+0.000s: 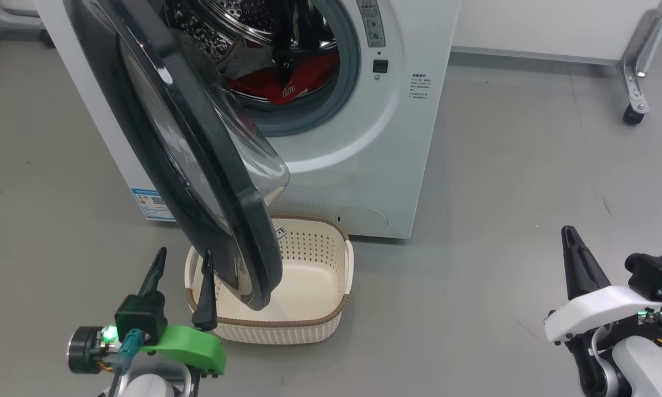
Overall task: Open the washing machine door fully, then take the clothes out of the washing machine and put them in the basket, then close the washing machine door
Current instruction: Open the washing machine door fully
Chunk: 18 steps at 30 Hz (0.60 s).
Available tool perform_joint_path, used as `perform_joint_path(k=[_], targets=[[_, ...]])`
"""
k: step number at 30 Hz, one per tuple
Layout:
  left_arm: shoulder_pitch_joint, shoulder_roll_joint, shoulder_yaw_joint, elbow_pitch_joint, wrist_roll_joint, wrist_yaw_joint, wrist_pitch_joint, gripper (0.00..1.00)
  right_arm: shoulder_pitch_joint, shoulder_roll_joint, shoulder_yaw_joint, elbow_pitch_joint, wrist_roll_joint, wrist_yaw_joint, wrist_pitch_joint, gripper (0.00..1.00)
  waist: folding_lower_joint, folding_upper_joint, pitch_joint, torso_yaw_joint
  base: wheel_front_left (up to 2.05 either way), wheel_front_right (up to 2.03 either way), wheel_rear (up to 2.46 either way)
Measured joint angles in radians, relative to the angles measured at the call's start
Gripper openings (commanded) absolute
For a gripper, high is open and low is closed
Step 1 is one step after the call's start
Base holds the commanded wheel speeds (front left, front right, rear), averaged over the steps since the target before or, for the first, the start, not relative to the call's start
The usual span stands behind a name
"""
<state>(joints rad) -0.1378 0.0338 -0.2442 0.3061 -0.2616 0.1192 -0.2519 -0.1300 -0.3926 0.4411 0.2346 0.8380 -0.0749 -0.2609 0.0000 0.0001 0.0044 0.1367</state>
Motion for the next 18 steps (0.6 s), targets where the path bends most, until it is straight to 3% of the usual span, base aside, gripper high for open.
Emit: perform_joint_path(k=[5,6,7,8,18], targets=[[0.016,0.0,0.013,-0.003,0.0,0.0,0.0,1.0,0.045,0.015,-0.025,-0.024,-0.005,-0.017,0.0,0.0,0.0,0.0,-0.002,-0.004,0.0,0.0,0.0],[0.016,0.0,0.013,-0.004,0.0,0.0,0.0,1.0,0.053,0.019,-0.03,-0.03,-0.009,-0.018,0.0,0.42,0.0,0.0,-0.002,-0.004,0.0,0.0,0.0],[0.017,0.0,0.014,-0.006,0.0,0.0,0.0,1.0,0.06,0.022,-0.037,-0.035,-0.019,-0.023,0.0,0.6,0.0,0.0,-0.002,-0.005,0.0,0.0,0.0],[0.017,0.0,0.015,-0.009,0.0,0.0,0.0,1.0,0.064,0.026,-0.047,-0.043,-0.029,-0.024,0.001,1.0,0.0,0.0,-0.001,-0.006,0.0,0.0,0.0],[0.023,0.0,0.032,-0.025,0.0,0.0,0.0,1.0,0.085,0.052,-0.101,-0.118,-0.094,-0.026,0.002,1.0,0.0,0.0,0.007,-0.019,0.0,0.0,0.0]])
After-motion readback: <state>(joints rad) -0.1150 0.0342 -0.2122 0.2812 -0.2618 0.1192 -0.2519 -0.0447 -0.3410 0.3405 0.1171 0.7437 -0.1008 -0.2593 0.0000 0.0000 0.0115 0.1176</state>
